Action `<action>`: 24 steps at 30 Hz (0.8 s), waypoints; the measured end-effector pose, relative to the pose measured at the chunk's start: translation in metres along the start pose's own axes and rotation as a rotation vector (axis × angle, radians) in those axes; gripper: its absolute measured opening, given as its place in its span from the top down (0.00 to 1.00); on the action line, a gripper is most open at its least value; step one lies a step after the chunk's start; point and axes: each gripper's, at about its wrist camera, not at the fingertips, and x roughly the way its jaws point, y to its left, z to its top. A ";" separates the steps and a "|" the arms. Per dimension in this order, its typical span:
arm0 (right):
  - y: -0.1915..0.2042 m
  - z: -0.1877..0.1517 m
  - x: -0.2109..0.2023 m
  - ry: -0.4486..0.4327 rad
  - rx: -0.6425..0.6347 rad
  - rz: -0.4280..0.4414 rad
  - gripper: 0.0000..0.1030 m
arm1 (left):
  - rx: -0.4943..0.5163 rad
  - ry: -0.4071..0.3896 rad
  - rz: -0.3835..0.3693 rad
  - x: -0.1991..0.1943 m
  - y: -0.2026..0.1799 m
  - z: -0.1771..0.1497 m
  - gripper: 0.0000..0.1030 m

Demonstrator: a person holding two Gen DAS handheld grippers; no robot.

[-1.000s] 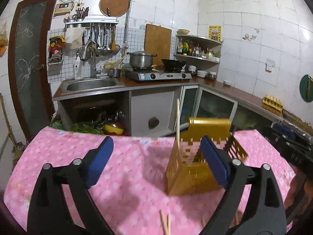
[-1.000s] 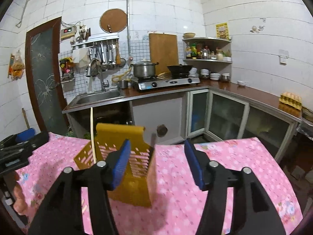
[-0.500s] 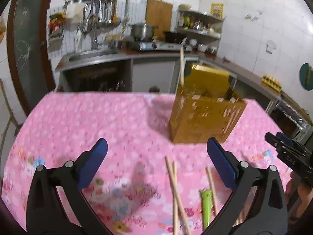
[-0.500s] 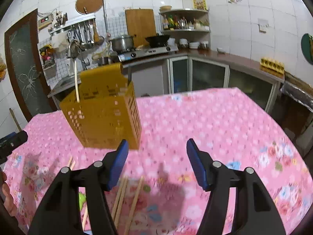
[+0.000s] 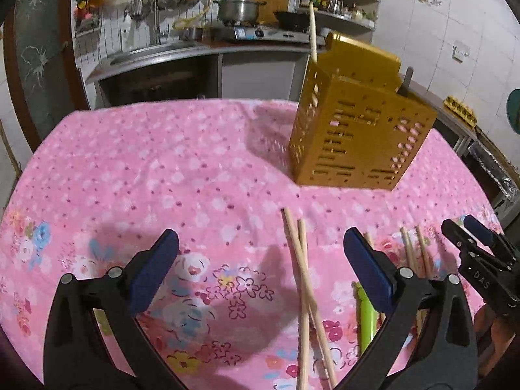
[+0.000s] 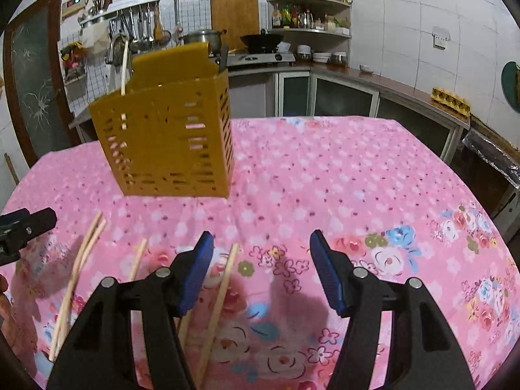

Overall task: Organize utensils
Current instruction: 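Move both tools back down to the chopsticks on the tablecloth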

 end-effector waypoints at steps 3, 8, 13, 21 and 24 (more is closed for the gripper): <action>0.003 -0.004 0.008 0.028 -0.010 -0.011 0.41 | 0.008 0.026 0.022 0.012 -0.001 -0.003 0.05; 0.004 -0.008 0.018 0.084 -0.010 -0.003 0.41 | 0.050 0.046 0.034 0.021 -0.010 -0.006 0.05; 0.006 -0.010 0.025 0.123 -0.007 -0.001 0.41 | 0.093 0.044 0.036 0.024 -0.020 -0.008 0.09; 0.013 -0.015 0.032 0.176 -0.013 0.040 0.48 | 0.095 0.084 -0.009 0.034 -0.020 -0.007 0.40; 0.008 -0.014 0.034 0.184 0.009 0.050 0.53 | 0.091 0.106 -0.025 0.040 -0.020 -0.006 0.48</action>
